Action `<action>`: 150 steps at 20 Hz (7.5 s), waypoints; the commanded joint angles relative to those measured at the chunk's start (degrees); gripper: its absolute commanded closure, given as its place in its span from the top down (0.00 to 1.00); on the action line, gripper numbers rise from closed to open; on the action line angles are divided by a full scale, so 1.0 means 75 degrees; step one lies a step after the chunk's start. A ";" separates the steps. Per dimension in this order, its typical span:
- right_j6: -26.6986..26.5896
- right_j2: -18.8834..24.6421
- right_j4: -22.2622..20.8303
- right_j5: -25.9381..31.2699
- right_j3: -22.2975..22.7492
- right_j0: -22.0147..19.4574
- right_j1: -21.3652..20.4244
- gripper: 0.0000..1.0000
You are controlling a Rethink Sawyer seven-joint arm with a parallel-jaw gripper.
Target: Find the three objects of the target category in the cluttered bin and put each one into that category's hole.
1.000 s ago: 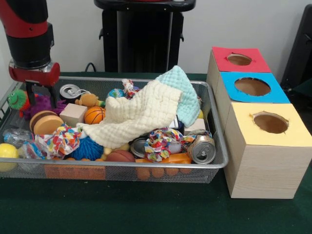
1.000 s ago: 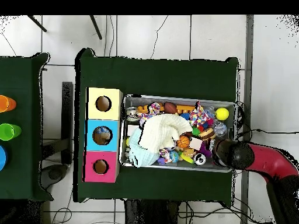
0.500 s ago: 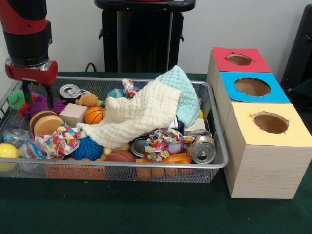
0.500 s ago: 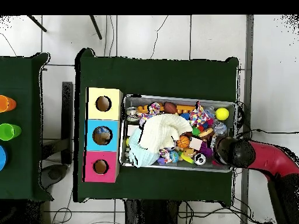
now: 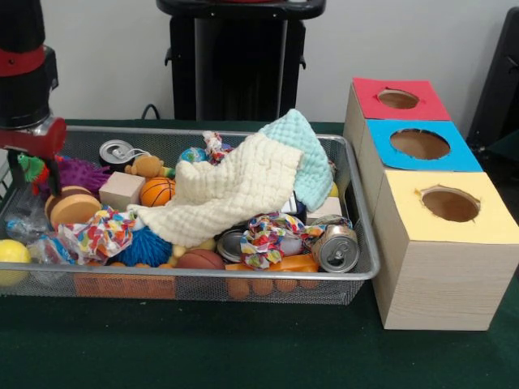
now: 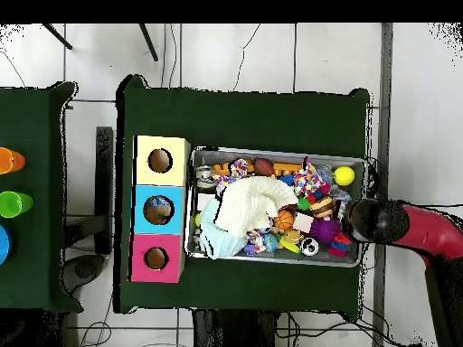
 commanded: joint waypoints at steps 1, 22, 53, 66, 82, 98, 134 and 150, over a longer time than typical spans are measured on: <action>-0.2776 0.0687 -0.0220 0.1344 -0.1722 -0.0024 0.0955 1.00; -0.2311 0.0736 -0.0527 0.0054 -0.1288 -0.0281 0.1948 1.00; -0.1409 0.0467 -0.1257 -0.1347 -0.0981 -0.0200 0.1959 0.00; -0.1270 0.0429 -0.1339 -0.1488 -0.0978 -0.0160 0.1994 1.00; -0.0718 0.0240 -0.1446 -0.2002 -0.0985 -0.0072 0.2319 1.00; -0.0744 0.0548 -0.0674 -0.1219 -0.0124 -0.0191 0.1861 1.00; 0.0802 -0.0298 -0.0502 -0.2380 0.0118 0.0767 0.2039 1.00; 0.1269 -0.1689 -0.0362 -0.3391 -0.0521 0.1651 0.2514 1.00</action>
